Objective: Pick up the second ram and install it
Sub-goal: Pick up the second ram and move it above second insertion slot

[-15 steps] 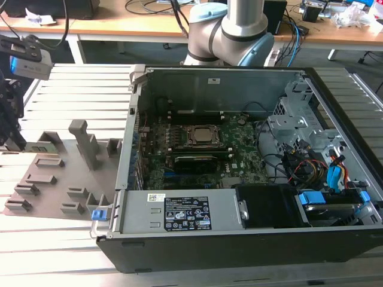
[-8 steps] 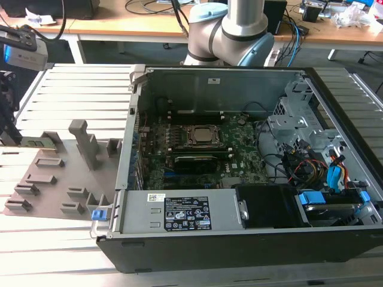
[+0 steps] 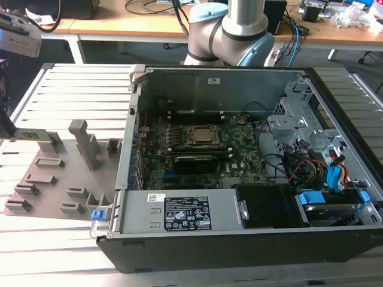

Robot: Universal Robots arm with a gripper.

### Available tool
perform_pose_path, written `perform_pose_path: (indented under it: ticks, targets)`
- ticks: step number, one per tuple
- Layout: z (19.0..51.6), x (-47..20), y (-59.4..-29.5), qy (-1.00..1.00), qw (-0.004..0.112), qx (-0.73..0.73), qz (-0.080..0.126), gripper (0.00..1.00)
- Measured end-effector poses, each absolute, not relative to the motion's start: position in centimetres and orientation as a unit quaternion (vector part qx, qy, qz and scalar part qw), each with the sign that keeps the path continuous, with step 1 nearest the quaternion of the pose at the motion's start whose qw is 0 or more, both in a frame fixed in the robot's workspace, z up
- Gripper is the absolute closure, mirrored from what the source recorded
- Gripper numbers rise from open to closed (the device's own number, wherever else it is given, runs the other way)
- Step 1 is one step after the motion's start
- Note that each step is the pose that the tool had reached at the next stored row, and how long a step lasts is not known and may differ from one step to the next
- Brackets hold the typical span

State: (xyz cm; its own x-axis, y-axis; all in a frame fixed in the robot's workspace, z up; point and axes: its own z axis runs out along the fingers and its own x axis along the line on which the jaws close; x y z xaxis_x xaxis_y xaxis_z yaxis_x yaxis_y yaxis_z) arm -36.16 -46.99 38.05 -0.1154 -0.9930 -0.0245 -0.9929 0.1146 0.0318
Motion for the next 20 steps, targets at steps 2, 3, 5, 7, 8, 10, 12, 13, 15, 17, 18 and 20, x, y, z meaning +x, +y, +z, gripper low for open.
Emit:
perform_pose_path:
  ticks: [2,3,5,7,8,10,12,13,15,17,18,20]
  targets:
    - [38.7,-36.2,-47.0,-0.747,0.001,0.665,-0.020,0.86]
    - [38.9,-36.2,-47.0,-0.747,0.001,0.665,-0.020,0.86]
    - [39.9,-36.2,-47.0,-0.747,0.001,0.665,-0.020,0.86]
    - [40.9,-36.2,-47.0,-0.747,0.001,0.665,-0.020,0.86]
    - [41.2,-36.2,-47.0,-0.747,0.001,0.665,-0.020,0.86]
    - [41.5,-36.2,-47.0,-0.747,0.001,0.665,-0.020,0.86]
    - [41.6,-36.2,-47.0,-0.747,0.001,0.665,-0.020,0.86]
    - [41.7,-36.2,-47.0,-0.747,0.001,0.665,-0.020,0.86]
    - [41.7,-35.7,-47.0,-0.746,0.001,0.665,-0.020,0.86]
    - [41.7,-35.0,-47.0,-0.745,0.001,0.666,-0.020,0.86]
    - [41.6,-34.7,-46.9,-0.745,0.001,0.667,-0.020,0.86]
    - [41.6,-33.5,-46.8,-0.743,0.001,0.669,-0.020,0.86]
